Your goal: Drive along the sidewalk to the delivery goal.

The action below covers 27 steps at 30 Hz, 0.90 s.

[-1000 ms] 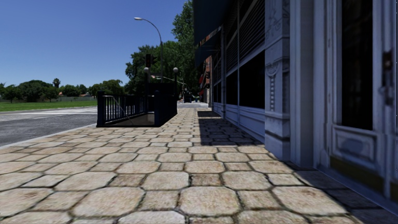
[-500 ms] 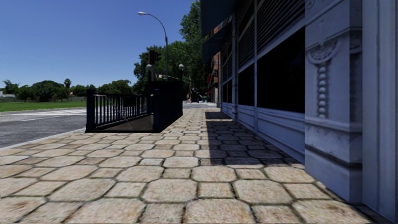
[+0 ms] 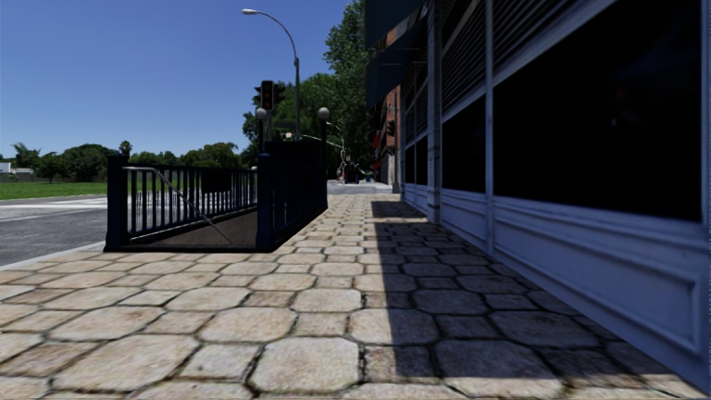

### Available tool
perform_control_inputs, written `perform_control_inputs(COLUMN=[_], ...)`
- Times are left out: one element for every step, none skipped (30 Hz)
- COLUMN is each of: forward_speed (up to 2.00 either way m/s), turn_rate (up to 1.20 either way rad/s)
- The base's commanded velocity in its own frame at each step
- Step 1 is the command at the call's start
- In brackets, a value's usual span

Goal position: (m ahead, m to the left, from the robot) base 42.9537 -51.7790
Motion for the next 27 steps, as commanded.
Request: perform_control_inputs(forward_speed=[2.0, 2.0, 2.0, 2.0, 2.0, 2.0, 2.0, 2.0, 2.0, 2.0, 2.0, 2.0, 2.0, 2.0, 2.0, 2.0, 2.0, 2.0, 2.0, 2.0, 2.0, 2.0, 2.0, 2.0, 2.0, 2.0, 2.0], turn_rate=[0.0, 0.0, 0.0, 0.0, 0.0, 0.0, 0.0, 0.0, 0.0, 0.0, 0.0, 0.0, 0.0, 0.0, 0.0, 0.0, 0.0, 0.0, 0.0, 0.0, 0.0, 0.0, 0.0, 0.0, 0.0, 0.0, 0.0])
